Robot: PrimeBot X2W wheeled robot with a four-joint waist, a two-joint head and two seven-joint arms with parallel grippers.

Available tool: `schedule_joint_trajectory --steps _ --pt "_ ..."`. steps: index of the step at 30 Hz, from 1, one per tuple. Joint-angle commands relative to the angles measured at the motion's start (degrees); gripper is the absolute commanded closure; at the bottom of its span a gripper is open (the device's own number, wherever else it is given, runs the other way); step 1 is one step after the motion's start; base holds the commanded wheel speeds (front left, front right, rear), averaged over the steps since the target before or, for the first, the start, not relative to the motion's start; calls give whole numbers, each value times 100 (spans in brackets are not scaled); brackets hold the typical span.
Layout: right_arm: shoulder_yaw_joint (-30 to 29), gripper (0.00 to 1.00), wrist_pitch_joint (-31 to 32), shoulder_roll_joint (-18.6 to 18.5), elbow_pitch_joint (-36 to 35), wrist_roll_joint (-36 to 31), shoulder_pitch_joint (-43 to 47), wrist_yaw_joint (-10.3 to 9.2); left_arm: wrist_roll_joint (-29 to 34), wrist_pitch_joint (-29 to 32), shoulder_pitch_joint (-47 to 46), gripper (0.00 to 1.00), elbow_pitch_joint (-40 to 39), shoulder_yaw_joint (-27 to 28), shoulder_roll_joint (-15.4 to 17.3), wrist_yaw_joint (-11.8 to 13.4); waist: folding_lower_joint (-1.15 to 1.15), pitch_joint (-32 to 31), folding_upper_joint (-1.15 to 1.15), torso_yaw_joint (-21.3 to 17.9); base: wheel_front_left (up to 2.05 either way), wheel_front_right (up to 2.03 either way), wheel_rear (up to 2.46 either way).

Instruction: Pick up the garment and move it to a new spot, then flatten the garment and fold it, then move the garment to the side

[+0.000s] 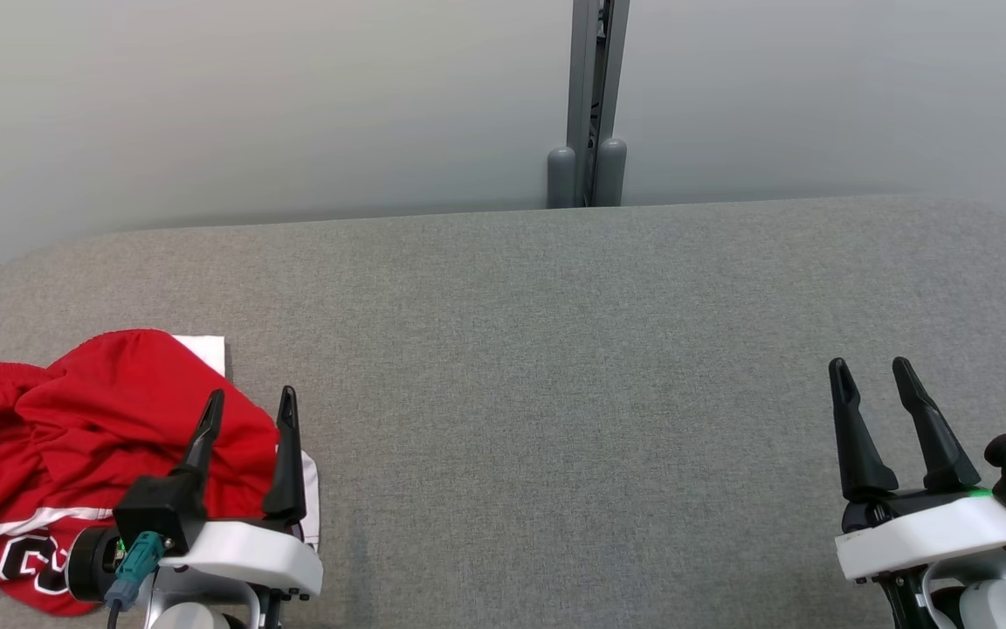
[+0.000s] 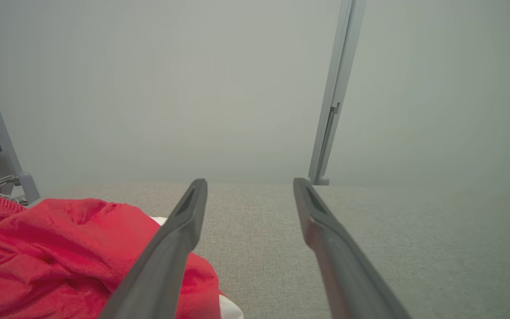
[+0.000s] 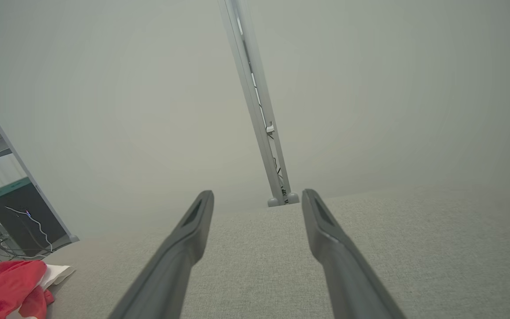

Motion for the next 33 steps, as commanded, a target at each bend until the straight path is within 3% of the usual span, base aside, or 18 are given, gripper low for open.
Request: schedule_joint_trajectory --steps 1,23,33 --pt "13 0 -93 -56 -37 -132 19 25 190 -47 -129 0 -40 1 29 39 0 2 0 2 0 0 0" --pt "135 0 -415 -64 3 -863 59 29 1046 -172 -140 0 34 1 35 136 0 17 0 -7 0 0 0" --pt "113 0 -399 -48 42 -813 57 23 988 -168 -143 0 66 -25 35 156 0 7 0 0 0 0 0"
